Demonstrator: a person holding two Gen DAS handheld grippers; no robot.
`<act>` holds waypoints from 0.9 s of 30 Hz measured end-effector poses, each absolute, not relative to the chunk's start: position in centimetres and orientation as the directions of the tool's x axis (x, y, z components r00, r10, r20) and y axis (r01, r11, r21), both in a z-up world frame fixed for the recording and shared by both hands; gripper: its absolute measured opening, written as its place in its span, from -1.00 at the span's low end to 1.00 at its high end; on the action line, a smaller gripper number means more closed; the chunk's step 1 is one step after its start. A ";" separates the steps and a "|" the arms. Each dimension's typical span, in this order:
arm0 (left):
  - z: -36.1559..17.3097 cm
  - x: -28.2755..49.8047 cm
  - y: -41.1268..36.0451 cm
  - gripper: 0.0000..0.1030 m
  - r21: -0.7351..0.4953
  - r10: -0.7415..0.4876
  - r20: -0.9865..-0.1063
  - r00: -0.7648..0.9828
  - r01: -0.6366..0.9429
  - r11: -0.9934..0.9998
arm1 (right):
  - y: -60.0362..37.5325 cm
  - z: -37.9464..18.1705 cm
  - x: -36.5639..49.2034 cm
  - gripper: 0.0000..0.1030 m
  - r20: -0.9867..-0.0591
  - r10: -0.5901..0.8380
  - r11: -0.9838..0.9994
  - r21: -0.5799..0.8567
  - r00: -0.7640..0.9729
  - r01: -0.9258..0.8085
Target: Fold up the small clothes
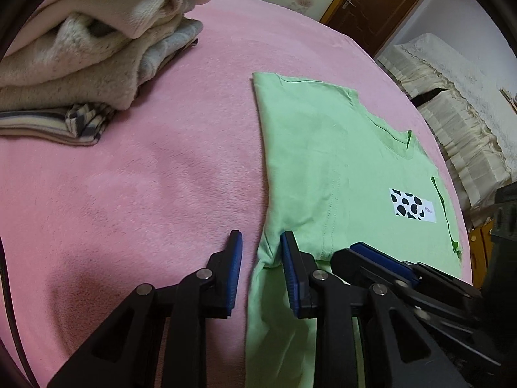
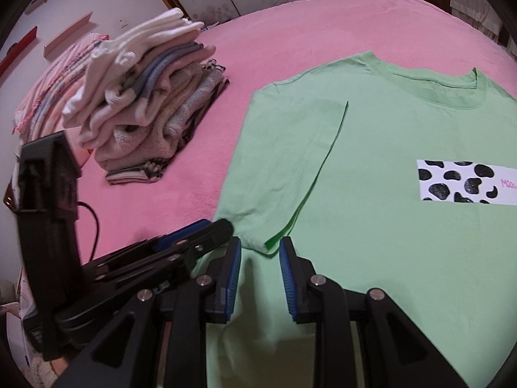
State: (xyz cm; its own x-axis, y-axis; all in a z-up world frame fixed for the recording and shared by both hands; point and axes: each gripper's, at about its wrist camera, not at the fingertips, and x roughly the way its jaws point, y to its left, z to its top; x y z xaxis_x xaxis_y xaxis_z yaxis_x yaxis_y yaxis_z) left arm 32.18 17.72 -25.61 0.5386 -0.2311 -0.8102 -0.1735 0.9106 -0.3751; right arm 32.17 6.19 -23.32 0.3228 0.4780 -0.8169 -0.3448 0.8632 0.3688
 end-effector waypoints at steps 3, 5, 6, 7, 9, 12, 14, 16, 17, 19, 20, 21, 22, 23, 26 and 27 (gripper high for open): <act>-25.8 32.1 17.9 -0.53 -0.371 -0.220 -0.812 0.541 -0.187 0.910 | 6.0 -24.4 32.3 -0.56 -0.837 0.443 0.880 0.336 0.322 -0.336; -25.8 31.8 18.4 -0.53 -0.384 -0.229 -0.808 0.543 -0.190 0.904 | 5.6 -24.6 32.2 -0.56 -0.836 0.440 0.882 0.332 0.329 -0.335; -25.7 31.6 18.7 -0.53 -0.386 -0.230 -0.808 0.543 -0.192 0.902 | 5.5 -24.5 32.2 -0.56 -0.837 0.436 0.883 0.328 0.331 -0.335; -25.5 31.5 18.8 -0.53 -0.385 -0.230 -0.809 0.541 -0.193 0.902 | 5.3 -24.4 32.2 -0.56 -0.836 0.439 0.882 0.332 0.328 -0.334; -24.9 31.4 18.7 -0.51 -0.383 -0.233 -0.812 0.535 -0.186 0.905 | 4.9 -24.0 32.2 -0.56 -0.832 0.454 0.876 0.351 0.319 -0.332; -23.4 31.6 18.7 -0.43 -0.383 -0.242 -0.806 0.540 -0.165 0.909 | 4.1 -22.8 32.5 -0.55 -0.817 0.479 0.865 0.375 0.322 -0.335; -22.2 32.2 18.7 -0.42 -0.375 -0.239 -0.797 0.555 -0.143 0.916 | 3.5 -21.7 33.1 -0.53 -0.807 0.480 0.865 0.371 0.343 -0.338; -21.0 33.4 18.5 -0.41 -0.349 -0.225 -0.794 0.565 -0.120 0.929 | 3.0 -20.8 34.0 -0.53 -0.800 0.476 0.868 0.362 0.365 -0.339; -20.4 34.2 18.3 -0.41 -0.330 -0.211 -0.795 0.569 -0.114 0.937 | 2.9 -20.4 34.5 -0.53 -0.798 0.473 0.870 0.356 0.374 -0.341; -19.7 35.8 18.0 -0.41 -0.297 -0.189 -0.795 0.577 -0.099 0.950 | 2.5 -19.6 36.1 -0.53 -0.791 0.467 0.874 0.344 0.397 -0.344; -19.5 36.9 17.8 -0.41 -0.274 -0.171 -0.797 0.579 -0.095 0.957 | 2.4 -19.4 36.8 -0.53 -0.786 0.469 0.873 0.343 0.402 -0.346; -19.4 37.7 17.6 -0.41 -0.261 -0.161 -0.800 0.578 -0.093 0.961 | 2.3 -19.3 37.8 -0.53 -0.782 0.471 0.872 0.345 0.408 -0.347; -19.5 38.9 17.3 -0.41 -0.243 -0.150 -0.806 0.573 -0.088 0.966 | 2.2 -19.3 38.8 -0.53 -0.780 0.474 0.872 0.348 0.409 -0.345; -19.8 40.2 17.2 -0.41 -0.225 -0.138 -0.813 0.565 -0.087 0.970 | 2.2 -19.5 39.7 -0.53 -0.779 0.476 0.871 0.354 0.408 -0.341; -20.7 42.9 17.4 -0.41 -0.197 -0.113 -0.834 0.539 -0.100 0.975 | 1.9 -20.6 42.8 -0.52 -0.790 0.481 0.871 0.379 0.381 -0.313; -21.2 44.0 17.7 -0.41 -0.195 -0.109 -0.842 0.528 -0.110 0.975 | 1.8 -21.2 43.7 -0.52 -0.794 0.488 0.868 0.395 0.364 -0.301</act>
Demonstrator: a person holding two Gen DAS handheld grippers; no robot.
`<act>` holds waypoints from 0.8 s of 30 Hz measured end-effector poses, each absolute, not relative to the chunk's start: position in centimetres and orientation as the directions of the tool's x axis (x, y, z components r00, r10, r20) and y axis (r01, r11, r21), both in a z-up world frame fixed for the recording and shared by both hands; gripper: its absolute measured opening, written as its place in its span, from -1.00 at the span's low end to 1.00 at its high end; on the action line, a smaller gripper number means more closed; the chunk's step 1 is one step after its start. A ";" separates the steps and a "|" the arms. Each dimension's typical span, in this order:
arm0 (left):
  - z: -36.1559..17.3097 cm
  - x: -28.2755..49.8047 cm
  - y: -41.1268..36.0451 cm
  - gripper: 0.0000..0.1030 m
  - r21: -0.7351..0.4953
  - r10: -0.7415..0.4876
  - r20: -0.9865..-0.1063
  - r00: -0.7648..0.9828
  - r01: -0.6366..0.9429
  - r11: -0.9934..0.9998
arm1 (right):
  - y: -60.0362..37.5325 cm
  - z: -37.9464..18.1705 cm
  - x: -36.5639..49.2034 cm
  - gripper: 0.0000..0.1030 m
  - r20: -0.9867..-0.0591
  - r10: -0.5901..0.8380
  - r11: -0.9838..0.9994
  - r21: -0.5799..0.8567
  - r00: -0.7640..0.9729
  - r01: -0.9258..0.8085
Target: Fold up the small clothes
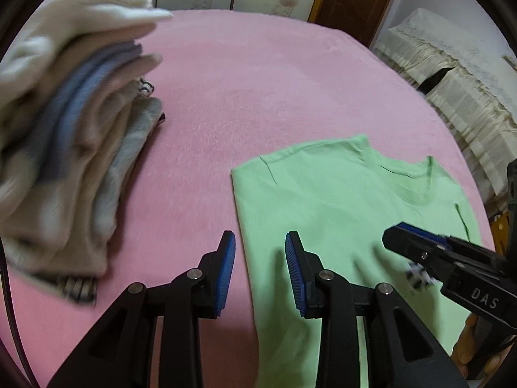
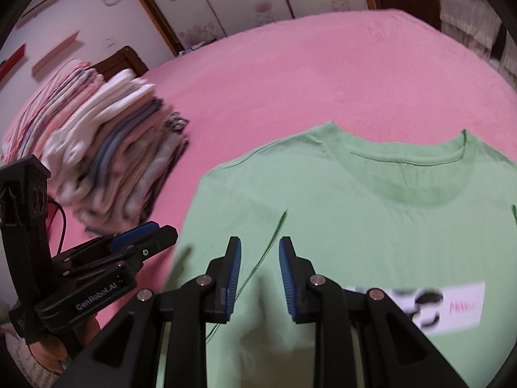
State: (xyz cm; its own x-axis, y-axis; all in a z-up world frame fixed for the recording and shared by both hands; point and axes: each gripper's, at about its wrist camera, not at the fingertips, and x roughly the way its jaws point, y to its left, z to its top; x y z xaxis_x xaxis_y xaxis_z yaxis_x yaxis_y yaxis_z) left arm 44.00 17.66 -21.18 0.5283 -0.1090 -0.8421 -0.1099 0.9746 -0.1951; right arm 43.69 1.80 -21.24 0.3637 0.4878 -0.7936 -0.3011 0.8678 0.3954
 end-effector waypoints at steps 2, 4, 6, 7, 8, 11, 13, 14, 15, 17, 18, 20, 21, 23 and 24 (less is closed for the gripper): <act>-21.9 45.1 18.2 -0.41 -0.211 -0.115 -0.848 0.517 -0.131 0.969 | 1.9 -22.2 44.8 -0.52 -0.797 0.499 0.862 0.419 0.340 -0.285; -22.8 46.1 18.9 -0.41 -0.236 -0.128 -0.851 0.508 -0.154 0.960 | 2.0 -23.0 45.7 -0.52 -0.795 0.516 0.853 0.442 0.320 -0.277; -23.4 46.6 19.5 -0.41 -0.253 -0.134 -0.854 0.503 -0.175 0.952 | 2.4 -23.7 46.0 -0.52 -0.794 0.525 0.847 0.451 0.307 -0.282; -23.7 46.8 19.7 -0.46 -0.263 -0.139 -0.852 0.504 -0.185 0.947 | 2.6 -23.9 46.1 -0.53 -0.796 0.524 0.847 0.448 0.305 -0.287; -23.8 46.9 19.8 -0.52 -0.269 -0.140 -0.850 0.507 -0.190 0.944 | 2.8 -24.0 46.0 -0.53 -0.798 0.520 0.848 0.441 0.304 -0.292; -24.0 47.2 20.0 -0.89 -0.277 -0.148 -0.845 0.513 -0.184 0.943 | 3.5 -24.6 46.1 -0.53 -0.802 0.512 0.851 0.426 0.308 -0.306; -23.9 47.0 19.7 -0.96 -0.251 -0.121 -0.838 0.532 -0.179 0.951 | 3.7 -24.7 46.1 -0.53 -0.802 0.508 0.853 0.420 0.313 -0.309; -23.8 46.8 19.7 -0.97 -0.237 -0.107 -0.832 0.544 -0.175 0.956 | 3.7 -24.7 46.1 -0.53 -0.801 0.507 0.854 0.418 0.318 -0.308; -23.9 46.9 19.3 -0.98 -0.225 -0.094 -0.829 0.551 -0.176 0.958 | 3.8 -24.7 46.2 -0.54 -0.799 0.507 0.855 0.417 0.323 -0.309; -23.9 46.5 19.5 -0.98 -0.198 -0.061 -0.822 0.567 -0.183 0.963 | 4.0 -24.7 46.2 -0.59 -0.798 0.502 0.857 0.408 0.334 -0.314; -23.8 46.4 19.6 -0.99 -0.190 -0.051 -0.820 0.570 -0.187 0.964 | 4.1 -24.7 46.2 -0.63 -0.800 0.497 0.860 0.399 0.337 -0.319; -23.9 46.1 20.0 -0.99 -0.188 -0.048 -0.816 0.576 -0.186 0.964 | 4.4 -24.8 46.3 -0.65 -0.805 0.481 0.866 0.375 0.347 -0.329; -24.0 46.0 20.0 -0.98 -0.182 -0.046 -0.816 0.577 -0.180 0.967 | 4.6 -24.9 46.3 -0.65 -0.810 0.471 0.870 0.362 0.350 -0.335; -24.0 45.8 20.0 -0.97 -0.163 -0.040 -0.820 0.571 -0.166 0.973 | 4.9 -25.1 46.3 -0.65 -0.818 0.453 0.877 0.338 0.354 -0.341; -24.0 45.9 19.8 -0.97 -0.157 -0.040 -0.824 0.564 -0.160 0.975 | 4.8 -25.0 46.3 -0.65 -0.818 0.449 0.879 0.332 0.358 -0.342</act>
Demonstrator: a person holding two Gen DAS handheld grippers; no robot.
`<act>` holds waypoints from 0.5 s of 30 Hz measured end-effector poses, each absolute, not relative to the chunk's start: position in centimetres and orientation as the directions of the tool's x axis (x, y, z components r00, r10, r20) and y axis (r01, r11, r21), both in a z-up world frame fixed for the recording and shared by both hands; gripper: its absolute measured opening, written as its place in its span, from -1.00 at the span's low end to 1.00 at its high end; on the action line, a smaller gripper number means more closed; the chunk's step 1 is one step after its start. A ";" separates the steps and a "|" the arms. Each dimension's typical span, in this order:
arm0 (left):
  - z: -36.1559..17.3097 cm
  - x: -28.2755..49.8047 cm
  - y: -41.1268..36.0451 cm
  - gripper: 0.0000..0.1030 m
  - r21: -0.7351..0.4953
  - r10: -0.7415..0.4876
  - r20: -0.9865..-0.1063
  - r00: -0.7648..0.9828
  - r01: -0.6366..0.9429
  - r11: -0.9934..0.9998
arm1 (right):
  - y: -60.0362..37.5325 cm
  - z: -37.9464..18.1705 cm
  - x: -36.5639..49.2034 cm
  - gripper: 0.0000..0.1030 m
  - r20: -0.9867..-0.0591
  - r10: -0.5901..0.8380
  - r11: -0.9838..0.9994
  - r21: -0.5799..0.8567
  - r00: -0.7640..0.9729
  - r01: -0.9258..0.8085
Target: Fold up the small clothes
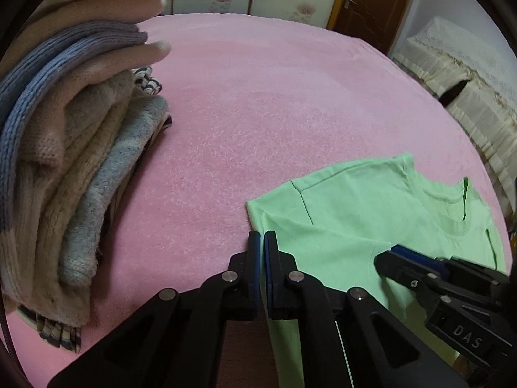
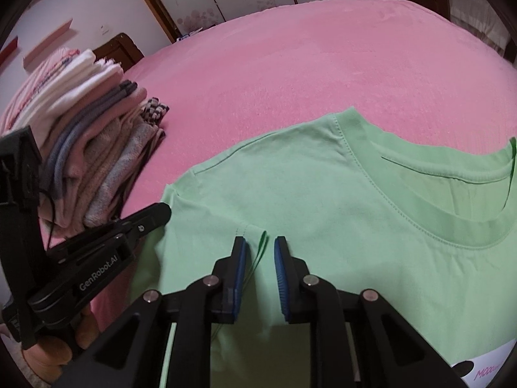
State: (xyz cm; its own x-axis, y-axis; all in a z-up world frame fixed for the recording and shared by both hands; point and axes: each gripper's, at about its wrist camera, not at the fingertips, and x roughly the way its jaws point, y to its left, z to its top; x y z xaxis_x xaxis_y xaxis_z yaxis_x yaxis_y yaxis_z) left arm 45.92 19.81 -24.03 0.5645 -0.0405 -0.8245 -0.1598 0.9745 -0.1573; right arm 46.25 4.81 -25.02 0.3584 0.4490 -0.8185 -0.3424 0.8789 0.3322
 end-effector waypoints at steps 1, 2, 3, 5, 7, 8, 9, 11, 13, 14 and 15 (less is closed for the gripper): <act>-24.0 46.0 19.8 -0.92 -0.159 -0.047 -0.828 0.559 -0.153 0.975 | 4.8 -24.9 46.2 -0.65 -0.820 0.443 0.882 0.326 0.363 -0.341; -23.9 45.9 19.9 -0.88 -0.162 -0.055 -0.831 0.553 -0.147 0.976 | 4.7 -24.7 46.0 -0.65 -0.820 0.439 0.885 0.321 0.369 -0.338; -23.7 45.9 20.0 -0.74 -0.170 -0.063 -0.833 0.549 -0.145 0.975 | 4.6 -24.4 45.8 -0.65 -0.815 0.436 0.887 0.316 0.382 -0.338; -23.2 45.6 20.3 -0.51 -0.183 -0.077 -0.836 0.544 -0.143 0.973 | 4.3 -23.7 45.1 -0.65 -0.800 0.441 0.885 0.311 0.407 -0.346; -22.4 45.0 20.8 -0.46 -0.171 -0.061 -0.831 0.552 -0.150 0.974 | 4.4 -23.0 44.4 -0.65 -0.784 0.454 0.878 0.313 0.424 -0.362; -22.0 44.5 20.8 -0.46 -0.169 -0.060 -0.825 0.562 -0.145 0.975 | 4.4 -22.6 44.1 -0.65 -0.774 0.465 0.872 0.318 0.429 -0.373; -21.5 43.6 20.7 -0.46 -0.166 -0.057 -0.816 0.575 -0.139 0.976 | 4.4 -22.3 43.6 -0.65 -0.764 0.484 0.861 0.329 0.427 -0.387; -20.9 42.3 20.3 -0.46 -0.180 -0.070 -0.805 0.590 -0.131 0.975 | 4.6 -21.9 43.0 -0.65 -0.751 0.518 0.840 0.357 0.409 -0.409; -20.8 40.8 20.0 -0.50 -0.196 -0.083 -0.799 0.595 -0.128 0.972 | 5.0 -22.0 42.5 -0.65 -0.744 0.549 0.818 0.386 0.381 -0.427; -20.8 39.9 20.0 -0.52 -0.204 -0.093 -0.799 0.594 -0.122 0.971 | 5.2 -22.2 42.3 -0.65 -0.747 0.553 0.813 0.388 0.370 -0.433; -21.0 39.4 19.9 -0.59 -0.203 -0.094 -0.802 0.590 -0.121 0.972 | 5.5 -22.5 42.0 -0.65 -0.752 0.555 0.809 0.387 0.356 -0.443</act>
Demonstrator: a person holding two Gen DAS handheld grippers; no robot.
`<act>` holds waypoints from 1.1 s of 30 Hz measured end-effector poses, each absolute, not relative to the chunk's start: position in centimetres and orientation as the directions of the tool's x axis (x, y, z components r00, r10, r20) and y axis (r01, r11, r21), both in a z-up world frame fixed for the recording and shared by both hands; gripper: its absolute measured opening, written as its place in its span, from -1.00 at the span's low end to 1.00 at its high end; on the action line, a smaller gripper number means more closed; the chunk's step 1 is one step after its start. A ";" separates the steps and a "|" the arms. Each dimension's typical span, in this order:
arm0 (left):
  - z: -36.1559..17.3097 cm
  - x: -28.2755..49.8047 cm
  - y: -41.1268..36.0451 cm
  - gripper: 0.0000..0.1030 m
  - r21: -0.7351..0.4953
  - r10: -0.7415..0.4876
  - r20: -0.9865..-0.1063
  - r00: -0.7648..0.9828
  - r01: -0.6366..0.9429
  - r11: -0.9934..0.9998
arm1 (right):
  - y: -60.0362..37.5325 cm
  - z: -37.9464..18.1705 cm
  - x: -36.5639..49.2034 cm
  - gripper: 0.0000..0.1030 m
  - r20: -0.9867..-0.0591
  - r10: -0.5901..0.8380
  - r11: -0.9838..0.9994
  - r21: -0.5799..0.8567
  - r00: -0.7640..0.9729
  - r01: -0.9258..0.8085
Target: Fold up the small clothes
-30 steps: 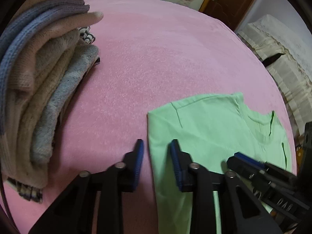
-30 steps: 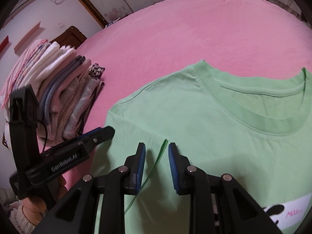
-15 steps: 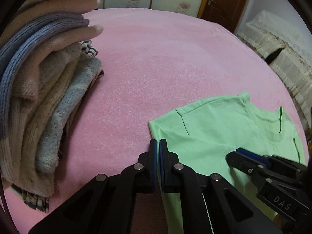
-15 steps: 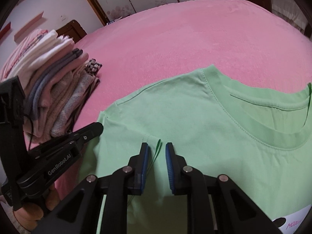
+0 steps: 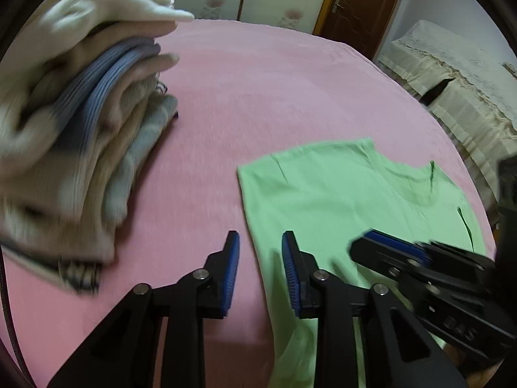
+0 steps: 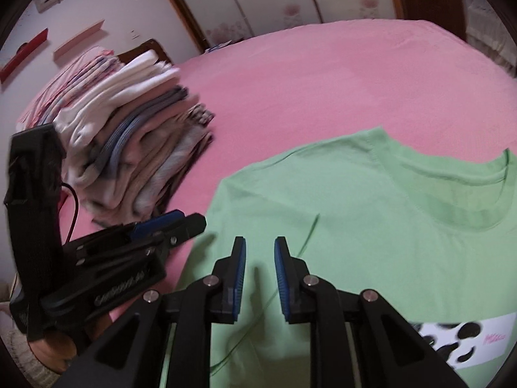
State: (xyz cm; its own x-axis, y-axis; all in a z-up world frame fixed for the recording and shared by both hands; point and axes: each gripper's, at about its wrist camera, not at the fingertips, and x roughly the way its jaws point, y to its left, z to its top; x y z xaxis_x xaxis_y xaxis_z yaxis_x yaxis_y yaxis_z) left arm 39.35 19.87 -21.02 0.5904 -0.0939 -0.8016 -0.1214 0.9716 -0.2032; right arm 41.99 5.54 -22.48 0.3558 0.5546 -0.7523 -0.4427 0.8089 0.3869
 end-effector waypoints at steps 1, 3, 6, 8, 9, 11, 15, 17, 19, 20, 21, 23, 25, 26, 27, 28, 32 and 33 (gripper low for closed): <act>-21.2 38.9 19.5 -0.60 -0.200 -0.092 -0.805 0.586 -0.121 0.972 | 5.7 -22.7 41.7 -0.65 -0.757 0.554 0.807 0.384 0.348 -0.449; -21.9 38.1 19.3 -0.61 -0.180 -0.082 -0.818 0.569 -0.118 0.977 | 6.1 -23.2 41.4 -0.70 -0.767 0.550 0.803 0.377 0.330 -0.461; -23.1 37.6 18.9 -0.61 -0.130 -0.050 -0.840 0.540 -0.111 0.985 | 6.2 -24.1 41.0 -0.72 -0.791 0.527 0.812 0.361 0.312 -0.458; -23.5 37.3 18.7 -0.61 -0.106 -0.033 -0.842 0.539 -0.105 0.989 | 6.0 -24.3 40.7 -0.72 -0.801 0.510 0.821 0.344 0.313 -0.455; -23.4 37.0 18.9 -0.61 -0.095 -0.021 -0.842 0.539 -0.111 0.989 | 5.8 -24.2 40.7 -0.72 -0.803 0.506 0.823 0.341 0.314 -0.453; -23.0 36.6 19.4 -0.61 -0.102 -0.014 -0.840 0.542 -0.132 0.986 | 5.3 -24.0 40.4 -0.72 -0.803 0.505 0.825 0.343 0.316 -0.448; -21.5 35.2 20.1 -0.61 -0.184 -0.061 -0.813 0.579 -0.155 0.971 | 4.8 -22.7 39.1 -0.72 -0.780 0.539 0.808 0.372 0.318 -0.458; -21.1 34.2 19.7 -0.61 -0.202 -0.082 -0.808 0.584 -0.144 0.969 | 5.2 -22.2 38.1 -0.72 -0.773 0.555 0.794 0.381 0.307 -0.474; -21.2 33.2 18.6 -0.61 -0.194 -0.091 -0.815 0.572 -0.122 0.973 | 5.8 -22.1 36.9 -0.72 -0.777 0.556 0.784 0.372 0.295 -0.496; -21.3 32.7 18.1 -0.61 -0.184 -0.091 -0.820 0.565 -0.110 0.977 | 6.1 -22.1 36.3 -0.72 -0.782 0.551 0.782 0.364 0.290 -0.506; -21.5 32.1 17.4 -0.61 -0.165 -0.084 -0.829 0.554 -0.099 0.981 | 6.5 -22.3 35.5 -0.71 -0.792 0.542 0.781 0.349 0.283 -0.519; -22.2 31.5 16.6 -0.61 -0.138 -0.071 -0.843 0.533 -0.087 0.987 | 6.8 -22.6 34.6 -0.71 -0.803 0.531 0.781 0.339 0.272 -0.525; -22.7 30.8 16.2 -0.61 -0.117 -0.055 -0.851 0.523 -0.087 0.989 | 6.9 -22.9 33.6 -0.71 -0.813 0.518 0.785 0.329 0.266 -0.524; -22.9 30.7 16.2 -0.60 -0.111 -0.048 -0.852 0.521 -0.090 0.990 | 6.8 -23.0 33.1 -0.71 -0.820 0.505 0.791 0.316 0.269 -0.523; -22.8 30.5 16.3 -0.58 -0.111 -0.044 -0.852 0.521 -0.097 0.989 | 6.7 -23.1 32.8 -0.71 -0.824 0.499 0.795 0.312 0.268 -0.520; -22.7 30.5 16.4 -0.58 -0.116 -0.045 -0.853 0.521 -0.105 0.988 | 6.6 -23.2 32.5 -0.71 -0.827 0.499 0.796 0.318 0.261 -0.515; -21.9 29.7 16.7 -0.54 -0.121 -0.040 -0.860 0.510 -0.127 0.985 | 5.6 -23.0 30.8 -0.71 -0.822 0.511 0.801 0.349 0.251 -0.486; -21.6 29.3 16.6 -0.54 -0.115 -0.036 -0.862 0.506 -0.127 0.985 | 5.2 -22.8 30.2 -0.71 -0.819 0.516 0.802 0.359 0.252 -0.478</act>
